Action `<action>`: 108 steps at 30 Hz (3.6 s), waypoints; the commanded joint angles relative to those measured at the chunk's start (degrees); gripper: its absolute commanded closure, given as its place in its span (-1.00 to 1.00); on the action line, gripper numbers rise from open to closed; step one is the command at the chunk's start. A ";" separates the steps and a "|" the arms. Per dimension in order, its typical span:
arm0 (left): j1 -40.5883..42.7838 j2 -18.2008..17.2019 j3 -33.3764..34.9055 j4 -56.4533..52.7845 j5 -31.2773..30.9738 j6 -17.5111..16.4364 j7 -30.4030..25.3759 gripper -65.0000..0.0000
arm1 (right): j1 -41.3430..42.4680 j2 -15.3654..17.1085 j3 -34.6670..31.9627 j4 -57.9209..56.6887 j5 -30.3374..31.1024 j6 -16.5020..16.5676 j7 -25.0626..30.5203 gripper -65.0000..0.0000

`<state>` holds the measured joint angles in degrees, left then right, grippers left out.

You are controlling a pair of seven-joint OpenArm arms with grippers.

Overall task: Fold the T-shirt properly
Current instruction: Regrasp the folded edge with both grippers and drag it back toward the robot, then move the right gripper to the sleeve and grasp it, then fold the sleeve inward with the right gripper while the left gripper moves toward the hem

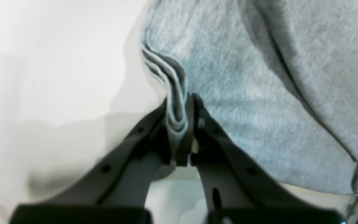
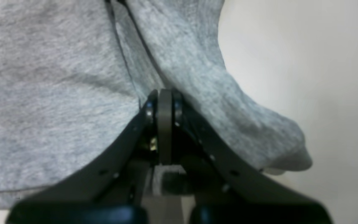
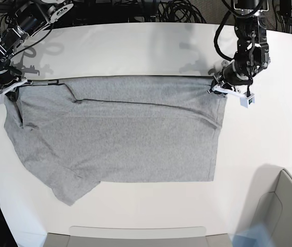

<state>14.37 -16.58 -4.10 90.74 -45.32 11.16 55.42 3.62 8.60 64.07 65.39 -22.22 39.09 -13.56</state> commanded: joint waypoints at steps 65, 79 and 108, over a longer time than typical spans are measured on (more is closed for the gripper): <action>7.74 -0.52 -18.36 25.44 -10.02 2.69 8.80 1.00 | 21.22 -12.78 -14.62 -1.52 -17.56 0.91 3.23 0.27; 7.56 3.00 -18.36 25.35 -9.67 3.13 8.36 1.00 | 24.91 4.45 -24.65 -30.35 -4.38 -17.07 3.23 0.27; 1.50 3.00 -18.28 21.30 -9.76 2.95 8.71 1.00 | 17.88 -3.63 -24.03 12.55 -4.73 0.91 -13.65 0.00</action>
<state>16.19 -13.02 -22.24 111.22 -54.06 14.13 64.31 19.59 4.16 40.12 76.82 -28.03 39.11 -29.34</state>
